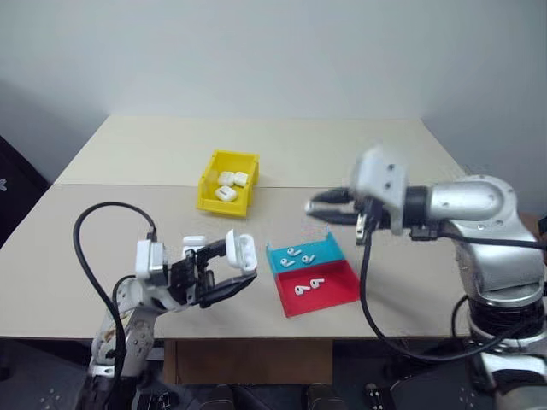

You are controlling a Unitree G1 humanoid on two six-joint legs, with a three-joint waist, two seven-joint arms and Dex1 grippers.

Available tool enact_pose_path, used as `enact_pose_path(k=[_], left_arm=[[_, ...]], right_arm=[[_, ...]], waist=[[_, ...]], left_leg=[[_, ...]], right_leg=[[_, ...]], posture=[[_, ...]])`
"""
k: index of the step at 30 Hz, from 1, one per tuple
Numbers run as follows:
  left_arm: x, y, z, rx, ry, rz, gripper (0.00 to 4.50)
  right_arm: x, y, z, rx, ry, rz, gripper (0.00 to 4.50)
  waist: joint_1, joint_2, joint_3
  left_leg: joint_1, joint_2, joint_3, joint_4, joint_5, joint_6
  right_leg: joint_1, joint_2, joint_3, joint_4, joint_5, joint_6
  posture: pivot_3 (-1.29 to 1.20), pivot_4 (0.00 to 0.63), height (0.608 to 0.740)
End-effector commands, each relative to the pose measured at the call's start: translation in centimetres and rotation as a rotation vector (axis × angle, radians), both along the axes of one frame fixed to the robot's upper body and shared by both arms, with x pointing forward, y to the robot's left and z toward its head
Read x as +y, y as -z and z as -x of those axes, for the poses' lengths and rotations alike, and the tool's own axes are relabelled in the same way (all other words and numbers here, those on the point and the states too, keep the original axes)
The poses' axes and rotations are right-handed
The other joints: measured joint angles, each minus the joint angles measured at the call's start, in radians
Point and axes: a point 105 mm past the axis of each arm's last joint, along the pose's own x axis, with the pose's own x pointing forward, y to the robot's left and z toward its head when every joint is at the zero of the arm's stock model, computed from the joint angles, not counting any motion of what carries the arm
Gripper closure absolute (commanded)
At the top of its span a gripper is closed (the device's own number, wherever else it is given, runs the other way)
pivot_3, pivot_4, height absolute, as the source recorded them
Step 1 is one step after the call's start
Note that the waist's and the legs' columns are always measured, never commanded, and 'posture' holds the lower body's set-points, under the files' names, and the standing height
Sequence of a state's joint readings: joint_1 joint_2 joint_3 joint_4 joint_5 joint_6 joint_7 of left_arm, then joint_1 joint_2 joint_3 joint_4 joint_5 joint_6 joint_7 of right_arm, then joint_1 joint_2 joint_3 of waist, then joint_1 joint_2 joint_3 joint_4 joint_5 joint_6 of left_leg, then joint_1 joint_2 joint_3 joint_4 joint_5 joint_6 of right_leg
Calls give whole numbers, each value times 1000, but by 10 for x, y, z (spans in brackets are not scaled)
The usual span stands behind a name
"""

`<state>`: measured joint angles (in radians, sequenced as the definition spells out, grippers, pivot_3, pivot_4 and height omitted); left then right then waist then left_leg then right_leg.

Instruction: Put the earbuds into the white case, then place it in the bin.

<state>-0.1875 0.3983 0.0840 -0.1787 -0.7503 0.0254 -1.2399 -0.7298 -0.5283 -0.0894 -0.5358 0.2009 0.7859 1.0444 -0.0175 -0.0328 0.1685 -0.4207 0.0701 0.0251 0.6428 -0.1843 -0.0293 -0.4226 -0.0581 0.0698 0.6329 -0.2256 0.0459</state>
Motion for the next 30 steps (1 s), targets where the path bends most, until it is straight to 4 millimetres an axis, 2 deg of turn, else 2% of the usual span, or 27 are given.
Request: enact_pose_path(k=[1,3,6,9,16,21,30], left_arm=[[-8,-12,-2,-10,54,48,1751],[-12,-18,-3,-10,85,66,1751],[-15,-22,-4,-6,107,68,1751],[-18,-25,-4,-4,135,73,1751],[-22,-28,3,22,178,78,1751],[-22,-30,8,13,189,79,1751],[-24,-32,10,-8,195,76,1751]], right_arm=[[7,-29,28,-204,-114,-258,3346],[13,-33,42,-210,-225,-406,3346],[15,-38,51,-194,-326,-586,3346],[17,-38,64,-172,-461,-686,3346],[28,-19,61,-175,-499,-647,3346],[36,-4,52,-164,-491,-584,3346],[44,12,47,-168,-494,-518,3346]], waist=[[1,0,0],[1,0,0],[-2,0,0],[-3,0,0],[-4,1,0],[-4,1,0],[-3,1,0]], left_leg=[[0,0,0,0,0,0],[-1,0,0,0,0,0],[-1,0,-1,0,0,0],[0,0,-1,0,0,0],[1,0,-1,0,0,0],[1,0,-1,0,0,0],[0,0,-1,0,0,0]], right_leg=[[0,0,0,0,0,0],[-1,0,0,0,0,0],[0,0,0,0,0,1],[1,0,0,1,1,1],[1,0,0,1,0,1],[1,0,0,1,0,0],[1,0,0,0,0,0]], posture=[[0,150,740],[0,150,740],[0,150,740],[0,150,740],[0,150,740],[0,150,740],[0,150,740]])
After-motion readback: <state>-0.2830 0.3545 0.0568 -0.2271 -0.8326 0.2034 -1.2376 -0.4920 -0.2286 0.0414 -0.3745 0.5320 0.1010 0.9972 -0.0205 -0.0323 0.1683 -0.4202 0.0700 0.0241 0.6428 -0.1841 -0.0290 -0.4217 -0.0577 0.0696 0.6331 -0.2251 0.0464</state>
